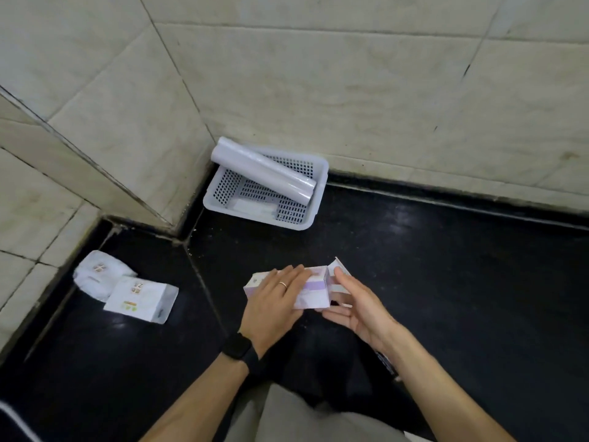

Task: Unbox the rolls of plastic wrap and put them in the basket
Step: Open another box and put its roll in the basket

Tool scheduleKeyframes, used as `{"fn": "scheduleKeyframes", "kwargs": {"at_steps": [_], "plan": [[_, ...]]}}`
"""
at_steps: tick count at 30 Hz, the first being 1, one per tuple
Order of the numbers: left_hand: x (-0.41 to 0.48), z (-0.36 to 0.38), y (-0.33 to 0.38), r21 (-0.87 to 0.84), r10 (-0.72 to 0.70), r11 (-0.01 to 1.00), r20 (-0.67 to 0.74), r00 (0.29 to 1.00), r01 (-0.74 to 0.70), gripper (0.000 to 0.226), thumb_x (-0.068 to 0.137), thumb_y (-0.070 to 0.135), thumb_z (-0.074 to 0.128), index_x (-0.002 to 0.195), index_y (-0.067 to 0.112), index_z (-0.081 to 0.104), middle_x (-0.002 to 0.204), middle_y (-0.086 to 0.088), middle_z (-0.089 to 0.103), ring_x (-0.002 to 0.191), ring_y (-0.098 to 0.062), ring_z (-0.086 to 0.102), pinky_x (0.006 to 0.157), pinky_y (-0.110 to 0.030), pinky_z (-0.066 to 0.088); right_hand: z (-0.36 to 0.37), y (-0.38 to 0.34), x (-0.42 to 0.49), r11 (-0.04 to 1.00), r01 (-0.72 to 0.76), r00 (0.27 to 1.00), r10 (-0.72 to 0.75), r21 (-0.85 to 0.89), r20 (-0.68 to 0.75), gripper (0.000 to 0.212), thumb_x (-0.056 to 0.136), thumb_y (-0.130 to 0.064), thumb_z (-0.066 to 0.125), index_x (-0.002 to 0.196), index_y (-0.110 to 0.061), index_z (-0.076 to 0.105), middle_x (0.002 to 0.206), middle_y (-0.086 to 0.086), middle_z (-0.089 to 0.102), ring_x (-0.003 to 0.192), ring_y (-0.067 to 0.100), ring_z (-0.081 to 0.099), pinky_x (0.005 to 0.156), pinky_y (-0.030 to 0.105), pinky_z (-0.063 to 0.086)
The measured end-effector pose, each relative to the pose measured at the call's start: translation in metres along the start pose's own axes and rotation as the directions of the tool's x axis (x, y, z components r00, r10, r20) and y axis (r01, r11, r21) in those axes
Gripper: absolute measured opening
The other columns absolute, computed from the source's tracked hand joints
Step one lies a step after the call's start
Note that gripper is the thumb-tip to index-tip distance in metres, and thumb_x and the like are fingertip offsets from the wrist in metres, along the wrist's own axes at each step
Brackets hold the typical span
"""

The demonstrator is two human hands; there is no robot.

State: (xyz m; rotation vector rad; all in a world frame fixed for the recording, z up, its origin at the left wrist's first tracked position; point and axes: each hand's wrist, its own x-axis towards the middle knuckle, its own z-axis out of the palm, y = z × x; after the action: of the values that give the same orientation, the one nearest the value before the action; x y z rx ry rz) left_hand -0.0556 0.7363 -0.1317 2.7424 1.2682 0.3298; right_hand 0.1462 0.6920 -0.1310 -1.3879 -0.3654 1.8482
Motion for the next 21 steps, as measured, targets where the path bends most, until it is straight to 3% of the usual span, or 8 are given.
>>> {"fn": "scheduleKeyframes", "kwargs": {"at_steps": [4,7,9,12,15,19,21], "plan": [[-0.002,0.002,0.002,-0.014,0.113,0.994,-0.015,0.994,-0.113,0.069,0.077,0.035,0.079,0.138,0.013,0.055,0.143,-0.006,0.056,0.131,-0.026,0.054,0.106,-0.044,0.047,-0.002,0.002,-0.002,0.998,0.01,1.0,-0.012,-0.059,-0.024,0.068,0.07,-0.054,0.087,0.12,-0.014,0.065,0.107,0.01,0.077,0.098,0.028,0.075,0.08,0.034,0.061],[0.001,-0.004,0.005,-0.164,-0.005,0.986,0.082,0.997,0.018,0.079,0.079,0.061,0.069,0.143,0.022,0.047,0.153,0.002,0.043,0.14,-0.015,0.04,0.108,-0.03,0.038,-0.003,0.007,-0.003,0.986,0.074,0.992,-0.088,-0.151,-0.086,0.062,0.063,-0.037,0.09,0.114,-0.016,0.063,0.108,0.009,0.076,0.092,0.02,0.076,0.077,0.031,0.061],[0.006,-0.007,0.006,-0.247,-0.077,0.961,0.181,0.98,0.121,0.085,0.078,0.065,0.067,0.149,0.028,0.036,0.154,0.008,0.039,0.14,-0.007,0.035,0.11,-0.027,0.034,-0.004,0.009,-0.005,0.968,0.124,0.988,-0.142,-0.217,-0.068,0.055,0.065,-0.031,0.089,0.112,-0.019,0.065,0.113,0.008,0.074,0.096,0.018,0.075,0.082,0.034,0.061],[0.01,-0.008,0.005,-0.259,-0.093,0.953,0.254,0.963,0.161,0.077,0.076,0.062,0.068,0.142,0.039,0.038,0.138,0.014,0.05,0.124,-0.007,0.045,0.092,-0.029,0.047,-0.004,0.011,-0.014,0.915,0.192,0.973,-0.224,-0.354,-0.052,0.052,0.068,-0.041,0.087,0.114,-0.03,0.067,0.115,-0.001,0.072,0.1,0.012,0.073,0.09,0.039,0.06],[0.009,-0.005,0.004,-0.259,-0.117,0.948,0.253,0.96,0.183,0.069,0.074,0.058,0.073,0.133,0.04,0.043,0.127,0.016,0.052,0.112,-0.006,0.05,0.082,-0.027,0.049,-0.006,0.011,-0.02,0.874,0.231,0.96,-0.275,-0.428,-0.043,0.052,0.075,-0.042,0.082,0.123,-0.039,0.064,0.116,-0.01,0.072,0.098,0.01,0.072,0.094,0.038,0.057],[0.003,-0.002,0.006,-0.301,-0.164,0.925,0.232,0.959,0.231,0.068,0.072,0.059,0.074,0.129,0.039,0.043,0.12,0.018,0.053,0.1,0.001,0.045,0.08,-0.023,0.046,-0.003,0.013,-0.029,0.802,0.27,0.926,-0.367,-0.533,-0.082,0.05,0.076,-0.047,0.079,0.123,-0.048,0.063,0.111,-0.022,0.069,0.086,-0.002,0.069,0.077,0.011,0.049],[0.001,-0.001,0.008,-0.301,-0.162,0.927,0.218,0.963,0.224,0.068,0.073,0.056,0.076,0.13,0.036,0.046,0.121,0.015,0.055,0.102,-0.001,0.047,0.081,-0.025,0.048,0.001,0.015,-0.032,0.75,0.269,0.902,-0.417,-0.604,-0.115,0.051,0.074,-0.053,0.075,0.122,-0.048,0.062,0.11,-0.024,0.066,0.082,-0.003,0.069,0.074,0.014,0.051]]}}
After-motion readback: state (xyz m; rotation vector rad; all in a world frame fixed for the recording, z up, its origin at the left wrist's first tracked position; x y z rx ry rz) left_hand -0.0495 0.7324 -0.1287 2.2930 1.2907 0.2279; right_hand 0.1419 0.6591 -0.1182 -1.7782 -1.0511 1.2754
